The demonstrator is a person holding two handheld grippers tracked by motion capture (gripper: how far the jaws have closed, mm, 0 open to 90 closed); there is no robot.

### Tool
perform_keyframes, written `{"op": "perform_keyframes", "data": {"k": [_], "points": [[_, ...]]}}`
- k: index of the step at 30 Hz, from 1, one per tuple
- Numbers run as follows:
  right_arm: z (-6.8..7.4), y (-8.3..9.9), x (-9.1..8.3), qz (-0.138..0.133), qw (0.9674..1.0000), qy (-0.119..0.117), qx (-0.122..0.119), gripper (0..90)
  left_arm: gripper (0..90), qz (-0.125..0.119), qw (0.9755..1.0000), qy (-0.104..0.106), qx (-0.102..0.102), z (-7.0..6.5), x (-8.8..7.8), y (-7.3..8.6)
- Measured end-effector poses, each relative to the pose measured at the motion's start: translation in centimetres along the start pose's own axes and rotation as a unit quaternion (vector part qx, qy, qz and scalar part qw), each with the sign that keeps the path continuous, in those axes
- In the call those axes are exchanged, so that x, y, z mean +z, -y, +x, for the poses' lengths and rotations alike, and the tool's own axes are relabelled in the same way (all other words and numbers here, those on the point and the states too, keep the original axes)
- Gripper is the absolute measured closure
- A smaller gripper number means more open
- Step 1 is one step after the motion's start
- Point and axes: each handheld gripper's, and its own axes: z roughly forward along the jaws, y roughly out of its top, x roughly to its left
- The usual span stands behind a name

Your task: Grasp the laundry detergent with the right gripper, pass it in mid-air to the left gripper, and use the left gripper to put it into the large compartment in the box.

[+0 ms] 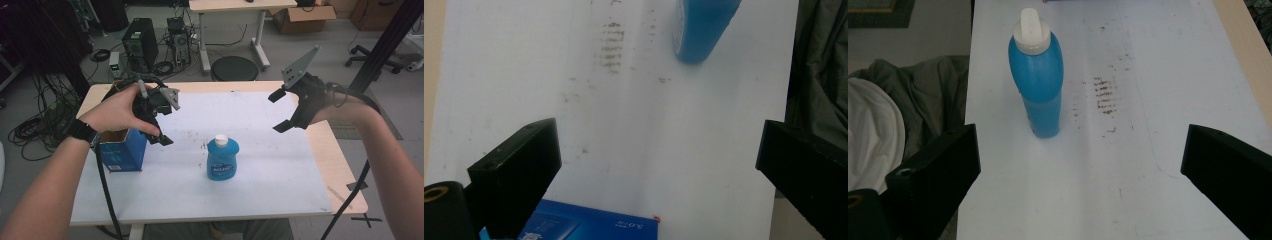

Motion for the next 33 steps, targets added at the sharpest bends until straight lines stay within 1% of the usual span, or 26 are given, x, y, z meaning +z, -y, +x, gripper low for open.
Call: {"op": "perform_keyframes", "data": {"k": [1, 2, 4, 5, 6, 8, 10, 13, 14, 15, 18, 19, 21, 23, 27, 29, 32, 33], "points": [[0.0, 0.5, 0.4, -0.013, 0.9999, -0.002, 0.003, 2.2, 4.9, -0.002, 1.0000, 0.000, 0.001, 0.0, 0.0, 0.0], [0.0, 0.5, 0.4, -0.013, 0.9999, -0.002, 0.003, 2.2, 4.9, -0.002, 1.0000, 0.000, 0.001, 0.0, 0.0, 0.0], [-0.1, 1.1, 1.0, -0.028, 0.9996, -0.004, 0.007, 2.1, 4.9, -0.002, 1.0000, -0.001, -0.001, 0.0, -0.1, 0.1], [-0.1, 1.1, 1.0, -0.028, 0.9996, -0.004, 0.007, 2.1, 4.8, -0.002, 1.0000, -0.001, -0.001, 0.0, -0.1, 0.1], [-0.2, 1.6, 1.5, -0.038, 0.9992, -0.004, 0.008, 2.1, 4.9, -0.002, 1.0000, -0.002, -0.003, 0.0, -0.1, 0.2], [-0.2, 1.7, 1.7, -0.041, 0.9991, -0.004, 0.009, 2.2, 4.9, -0.001, 1.0000, -0.002, -0.002, 0.0, -0.1, 0.2], [-0.3, 2.3, 2.3, -0.052, 0.9985, -0.008, 0.012, 2.2, 4.8, -0.001, 1.0000, -0.001, -0.004, -0.1, -0.1, 0.2], [-0.3, 2.6, 2.8, -0.057, 0.9982, -0.010, 0.016, 2.2, 4.8, -0.001, 1.0000, 0.000, -0.003, -0.1, -0.1, 0.2], [-0.3, 2.8, 3.2, -0.068, 0.9975, -0.014, 0.016, 2.2, 4.8, -0.001, 1.0000, 0.000, -0.001, -0.1, -0.1, 0.1], [-0.3, 2.8, 3.2, -0.068, 0.9975, -0.014, 0.016, 2.2, 4.8, -0.001, 1.0000, 0.000, -0.001, -0.1, -0.1, 0.1], [-0.4, 3.3, 3.9, -0.082, 0.9963, -0.017, 0.020, 2.1, 4.8, 0.000, 1.0000, -0.001, -0.002, -0.1, -0.1, 0.1], [-0.4, 3.6, 4.3, -0.089, 0.9956, -0.019, 0.023, 2.0, 4.8, 0.000, 1.0000, 0.000, -0.002, -0.2, -0.1, 0.1], [-0.4, 3.7, 4.5, -0.093, 0.9952, -0.019, 0.023, 2.0, 4.8, 0.000, 1.0000, 0.001, -0.001, -0.2, -0.1, 0.0], [-0.4, 4.1, 5.1, -0.104, 0.9940, -0.020, 0.027, 1.8, 4.8, 0.000, 1.0000, 0.000, -0.001, -0.2, -0.1, 0.0], [-0.3, 4.4, 5.7, -0.113, 0.9929, -0.022, 0.029, 1.8, 4.8, -0.001, 1.0000, 0.000, -0.001, -0.2, -0.1, 0.0], [-0.1, 4.7, 6.5, -0.126, 0.9913, -0.026, 0.029, 1.8, 4.8, 0.000, 1.0000, 0.001, -0.001, -0.2, 0.0, 0.1], [0.0, 5.0, 7.4, -0.131, 0.9904, -0.029, 0.031, 1.8, 4.9, -0.001, 1.0000, 0.002, 0.000, -0.2, 0.0, 0.0], [0.0, 5.0, 7.4, -0.131, 0.9904, -0.029, 0.031, 1.8, 4.8, -0.001, 1.0000, 0.002, 0.000, -0.2, 0.0, 0.0]]}}
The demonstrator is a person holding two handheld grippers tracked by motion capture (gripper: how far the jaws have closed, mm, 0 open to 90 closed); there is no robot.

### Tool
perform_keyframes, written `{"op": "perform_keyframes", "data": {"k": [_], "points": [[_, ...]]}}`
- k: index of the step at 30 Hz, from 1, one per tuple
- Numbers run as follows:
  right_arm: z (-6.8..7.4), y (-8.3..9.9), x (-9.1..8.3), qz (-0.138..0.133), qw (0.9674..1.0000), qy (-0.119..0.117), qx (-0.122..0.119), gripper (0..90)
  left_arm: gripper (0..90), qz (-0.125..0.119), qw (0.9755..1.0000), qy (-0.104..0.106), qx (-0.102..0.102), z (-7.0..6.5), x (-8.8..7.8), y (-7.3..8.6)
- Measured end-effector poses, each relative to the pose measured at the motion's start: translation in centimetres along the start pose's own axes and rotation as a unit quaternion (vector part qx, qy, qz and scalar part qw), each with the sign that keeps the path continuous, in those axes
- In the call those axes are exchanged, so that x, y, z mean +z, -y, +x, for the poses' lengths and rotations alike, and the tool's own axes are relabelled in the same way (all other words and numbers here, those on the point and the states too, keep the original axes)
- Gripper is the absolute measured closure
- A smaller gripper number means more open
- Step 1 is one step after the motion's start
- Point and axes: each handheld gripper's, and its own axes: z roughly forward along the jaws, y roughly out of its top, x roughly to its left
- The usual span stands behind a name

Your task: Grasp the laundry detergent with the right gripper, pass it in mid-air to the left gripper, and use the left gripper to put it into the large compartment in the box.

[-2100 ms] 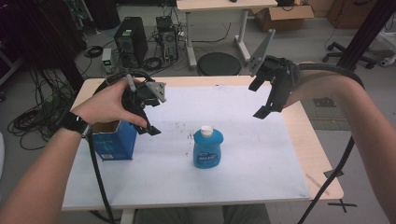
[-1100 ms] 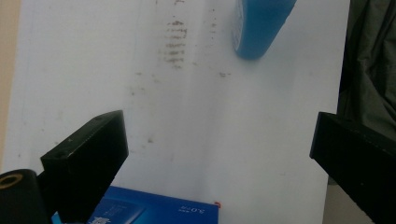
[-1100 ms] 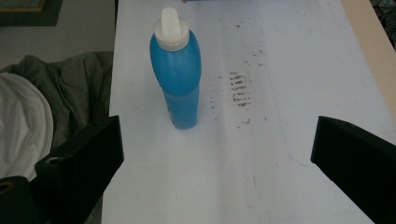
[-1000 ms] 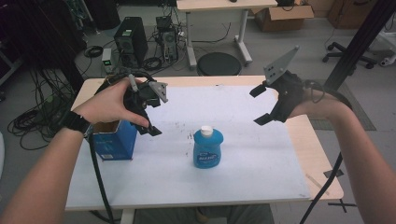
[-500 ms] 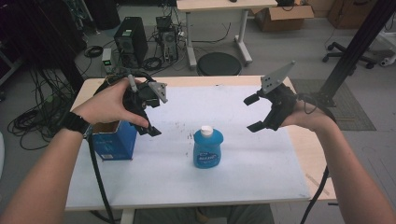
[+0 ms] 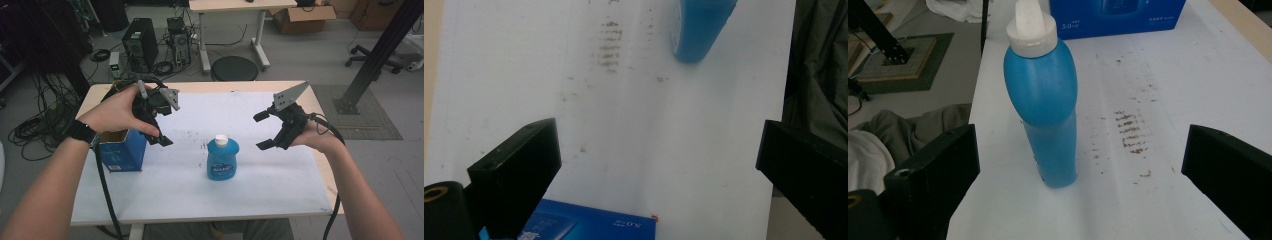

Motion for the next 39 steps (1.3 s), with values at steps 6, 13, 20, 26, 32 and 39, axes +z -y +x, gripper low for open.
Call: {"op": "perform_keyframes", "data": {"k": [6, 13, 20, 26, 32, 39], "points": [[0.1, 0.8, 1.6, -0.011, 0.9999, -0.004, 0.002, 1.8, 4.8, 0.001, 1.0000, 0.001, 0.001, 0.0, 0.0, 0.0], [0.3, 1.8, 3.5, -0.027, 0.9996, -0.010, 0.006, 1.8, 4.8, 0.000, 1.0000, 0.002, 0.001, 0.0, 0.0, 0.1], [0.3, 2.4, 4.9, -0.032, 0.9992, -0.019, 0.012, 1.8, 4.8, 0.000, 1.0000, 0.001, 0.000, 0.0, 0.0, 0.1], [0.3, 2.8, 6.1, -0.037, 0.9989, -0.024, 0.016, 1.5, 4.9, 0.002, 1.0000, 0.003, 0.002, 0.0, 0.0, 0.0], [0.4, 3.0, 7.3, -0.039, 0.9985, -0.033, 0.019, 1.6, 4.9, 0.002, 1.0000, 0.003, 0.003, -0.1, 0.0, 0.0], [0.4, 3.2, 8.9, -0.044, 0.9979, -0.043, 0.018, 2.2, 4.9, 0.002, 1.0000, 0.003, 0.004, -0.1, 0.1, 0.0]]}}
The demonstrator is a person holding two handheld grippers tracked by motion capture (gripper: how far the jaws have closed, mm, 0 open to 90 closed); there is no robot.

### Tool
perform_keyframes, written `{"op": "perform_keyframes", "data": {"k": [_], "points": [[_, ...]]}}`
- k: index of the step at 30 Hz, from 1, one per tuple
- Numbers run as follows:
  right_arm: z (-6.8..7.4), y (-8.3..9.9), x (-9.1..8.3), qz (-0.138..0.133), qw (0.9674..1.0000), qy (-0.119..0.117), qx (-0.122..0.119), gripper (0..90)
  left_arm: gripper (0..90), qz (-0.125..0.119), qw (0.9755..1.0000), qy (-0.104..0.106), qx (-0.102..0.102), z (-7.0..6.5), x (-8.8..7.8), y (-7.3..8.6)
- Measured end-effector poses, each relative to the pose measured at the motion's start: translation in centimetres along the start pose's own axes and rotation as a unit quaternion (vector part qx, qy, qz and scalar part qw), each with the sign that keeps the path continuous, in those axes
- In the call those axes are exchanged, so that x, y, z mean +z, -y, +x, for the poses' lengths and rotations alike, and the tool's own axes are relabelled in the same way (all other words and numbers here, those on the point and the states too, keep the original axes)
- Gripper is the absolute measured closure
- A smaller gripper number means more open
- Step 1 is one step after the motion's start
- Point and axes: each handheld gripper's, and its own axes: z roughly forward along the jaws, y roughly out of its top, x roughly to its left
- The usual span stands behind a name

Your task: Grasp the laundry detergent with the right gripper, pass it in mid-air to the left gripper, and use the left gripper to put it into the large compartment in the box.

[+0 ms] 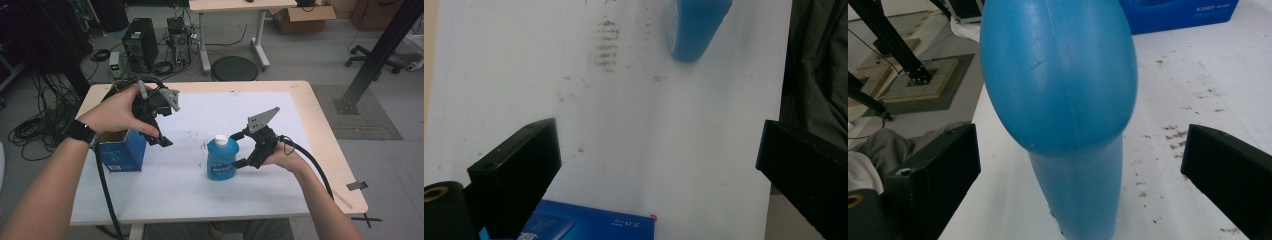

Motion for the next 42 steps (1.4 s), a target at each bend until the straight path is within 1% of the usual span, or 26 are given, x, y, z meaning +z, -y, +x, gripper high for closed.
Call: {"op": "perform_keyframes", "data": {"k": [1, 2, 11, 14, 21, 24, 31, 32, 34, 39, 42], "points": [[0.0, 0.0, 0.0, 0.000, 1.0000, 0.000, 0.000, 2.2, 4.8, 0.000, 1.0000, 0.000, 0.000, 0.0, 0.0, 0.0], [0.0, 0.0, 0.4, -0.005, 1.0000, -0.004, -0.001, 2.6, 4.8, 0.000, 1.0000, 0.000, -0.001, 0.0, 0.0, 0.0], [-0.1, 0.1, 1.7, -0.007, 0.9999, -0.012, -0.003, 4.3, 4.8, 0.000, 1.0000, 0.002, 0.001, 0.0, 0.1, -0.1], [-0.1, 0.1, 2.1, -0.011, 0.9998, -0.018, -0.004, 6.3, 4.8, -0.001, 1.0000, 0.002, 0.001, 0.0, 0.0, -0.1], [-0.1, 0.1, 2.8, -0.018, 0.9996, -0.019, -0.010, 9.6, 4.9, -0.002, 1.0000, 0.002, 0.002, -0.1, 0.0, -0.1], [-0.1, 0.2, 3.1, -0.019, 0.9995, -0.024, -0.013, 12.3, 4.8, -0.002, 1.0000, 0.001, 0.001, -0.1, 0.0, 0.0], [-0.1, 0.3, 3.4, -0.014, 0.9993, -0.030, -0.015, 17.1, 4.9, -0.002, 1.0000, 0.001, 0.002, -0.1, 0.0, 0.0], [-0.2, 0.3, 3.4, -0.013, 0.9994, -0.030, -0.014, 19.6, 4.9, -0.002, 1.0000, 0.001, 0.002, -0.1, 0.0, -0.1], [-0.2, 0.3, 3.4, -0.013, 0.9993, -0.032, -0.014, 20.6, 4.9, -0.002, 1.0000, 0.001, 0.003, -0.1, 0.0, -0.1], [-0.2, 0.3, 3.4, -0.010, 0.9993, -0.032, -0.017, 22.9, 4.9, -0.002, 1.0000, 0.002, 0.005, -0.2, 0.1, -0.2], [-0.2, 0.3, 3.2, -0.013, 0.9993, -0.027, -0.019, 26.5, 5.0, -0.002, 1.0000, 0.002, 0.007, -0.3, 0.1, -0.3]]}}
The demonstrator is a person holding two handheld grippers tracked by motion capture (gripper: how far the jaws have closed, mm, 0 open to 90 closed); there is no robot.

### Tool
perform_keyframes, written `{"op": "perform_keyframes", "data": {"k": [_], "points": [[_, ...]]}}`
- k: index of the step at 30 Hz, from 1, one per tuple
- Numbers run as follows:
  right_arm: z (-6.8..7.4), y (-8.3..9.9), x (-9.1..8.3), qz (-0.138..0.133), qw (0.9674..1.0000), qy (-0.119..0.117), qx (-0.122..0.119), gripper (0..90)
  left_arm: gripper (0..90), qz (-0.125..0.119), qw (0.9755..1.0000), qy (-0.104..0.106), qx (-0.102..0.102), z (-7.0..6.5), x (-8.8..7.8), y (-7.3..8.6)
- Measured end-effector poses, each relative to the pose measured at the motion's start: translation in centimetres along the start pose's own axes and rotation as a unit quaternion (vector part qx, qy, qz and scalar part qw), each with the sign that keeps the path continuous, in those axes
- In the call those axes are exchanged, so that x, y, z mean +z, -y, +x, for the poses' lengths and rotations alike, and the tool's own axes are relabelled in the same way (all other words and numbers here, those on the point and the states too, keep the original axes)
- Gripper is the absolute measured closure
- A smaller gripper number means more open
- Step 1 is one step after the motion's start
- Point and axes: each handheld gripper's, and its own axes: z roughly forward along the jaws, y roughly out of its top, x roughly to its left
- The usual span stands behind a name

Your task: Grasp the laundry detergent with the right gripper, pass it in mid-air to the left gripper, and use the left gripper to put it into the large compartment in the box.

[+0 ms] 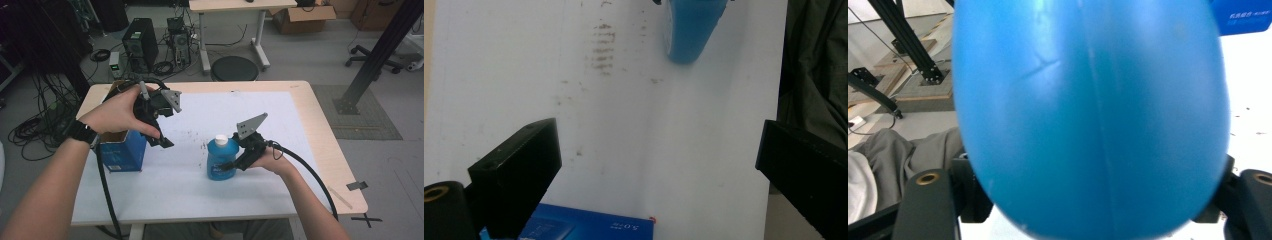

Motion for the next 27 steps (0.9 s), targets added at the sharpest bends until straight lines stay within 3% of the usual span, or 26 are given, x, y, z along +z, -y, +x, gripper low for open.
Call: {"op": "perform_keyframes", "data": {"k": [21, 27], "points": [[-0.20, 0.20, 0.16, -0.003, 1.0000, -0.003, -0.002, 37.8, 5.4, -0.002, 1.0000, -0.002, 0.002, 0.01, -0.05, 0.11], [0.05, 0.19, 0.13, -0.007, 0.9998, 0.006, -0.015, 40.0, 5.6, -0.002, 1.0000, -0.001, 0.003, 0.01, 0.01, 0.01]]}}
